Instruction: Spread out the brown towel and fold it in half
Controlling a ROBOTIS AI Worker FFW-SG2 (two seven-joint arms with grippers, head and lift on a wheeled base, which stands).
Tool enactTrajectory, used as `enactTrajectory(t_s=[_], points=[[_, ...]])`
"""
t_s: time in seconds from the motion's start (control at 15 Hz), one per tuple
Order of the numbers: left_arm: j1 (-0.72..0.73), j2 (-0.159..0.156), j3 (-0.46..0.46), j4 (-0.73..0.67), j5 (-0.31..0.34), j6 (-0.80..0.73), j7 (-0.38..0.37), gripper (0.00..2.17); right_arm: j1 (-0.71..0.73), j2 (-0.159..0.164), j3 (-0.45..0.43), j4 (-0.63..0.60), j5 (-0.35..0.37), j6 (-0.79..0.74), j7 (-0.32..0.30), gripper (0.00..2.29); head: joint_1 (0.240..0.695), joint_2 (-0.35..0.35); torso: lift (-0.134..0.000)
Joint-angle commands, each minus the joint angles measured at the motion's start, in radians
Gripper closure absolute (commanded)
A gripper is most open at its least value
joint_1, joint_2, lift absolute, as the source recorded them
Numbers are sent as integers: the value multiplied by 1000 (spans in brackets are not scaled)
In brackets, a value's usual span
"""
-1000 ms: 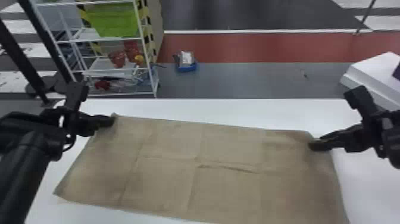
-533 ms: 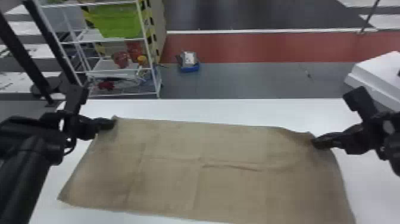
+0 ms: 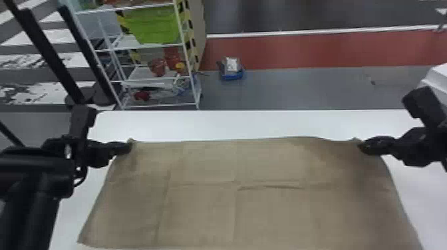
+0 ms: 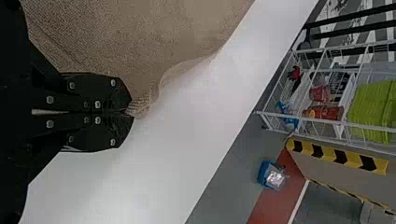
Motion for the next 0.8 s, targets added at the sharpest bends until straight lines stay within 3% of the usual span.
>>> enactTrajectory(t_s=[0.0, 0.47, 0.73], points=[[31, -2, 27, -37, 0, 3, -4, 1089, 23, 3, -4, -32, -1, -1, 2, 1690, 695, 157, -124], [120, -18, 82, -221, 14, 77, -40, 1089, 176, -5, -122, -293, -12, 36, 55, 1690, 695, 178, -124], [194, -48, 145, -367, 43, 117, -73, 1089, 247, -5, -205, -389, -43, 55, 85, 1690, 695, 159, -124]])
